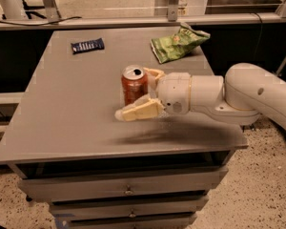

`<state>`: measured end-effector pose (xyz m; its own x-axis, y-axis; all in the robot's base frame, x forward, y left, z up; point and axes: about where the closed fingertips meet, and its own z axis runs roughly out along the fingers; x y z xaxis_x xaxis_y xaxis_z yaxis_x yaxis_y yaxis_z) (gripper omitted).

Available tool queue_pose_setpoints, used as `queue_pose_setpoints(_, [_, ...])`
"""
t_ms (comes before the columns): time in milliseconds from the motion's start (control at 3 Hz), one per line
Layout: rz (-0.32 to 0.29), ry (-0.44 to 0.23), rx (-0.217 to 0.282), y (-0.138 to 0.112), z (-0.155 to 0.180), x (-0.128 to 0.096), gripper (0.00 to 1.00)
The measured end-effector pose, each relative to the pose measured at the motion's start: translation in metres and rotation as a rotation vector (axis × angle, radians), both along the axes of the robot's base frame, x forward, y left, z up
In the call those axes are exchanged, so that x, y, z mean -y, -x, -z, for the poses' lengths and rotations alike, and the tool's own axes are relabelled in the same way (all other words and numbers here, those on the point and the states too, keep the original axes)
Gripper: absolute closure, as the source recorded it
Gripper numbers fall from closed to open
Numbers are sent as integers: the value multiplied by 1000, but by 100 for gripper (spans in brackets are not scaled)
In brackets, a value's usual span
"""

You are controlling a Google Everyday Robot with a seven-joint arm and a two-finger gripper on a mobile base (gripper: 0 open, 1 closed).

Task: Move coke can near rxbar blueberry

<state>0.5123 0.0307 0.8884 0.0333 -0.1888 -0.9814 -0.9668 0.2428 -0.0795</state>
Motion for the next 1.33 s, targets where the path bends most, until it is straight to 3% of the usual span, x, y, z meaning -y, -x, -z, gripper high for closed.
queue_pose_setpoints(667, [21,-23,-24,-12,7,0,64])
queue_pose_setpoints(1000, [51,-35,-21,-33,-13,10,88])
queue_pose_setpoints(1333, [54,-38,-17,-36,-18,10,100])
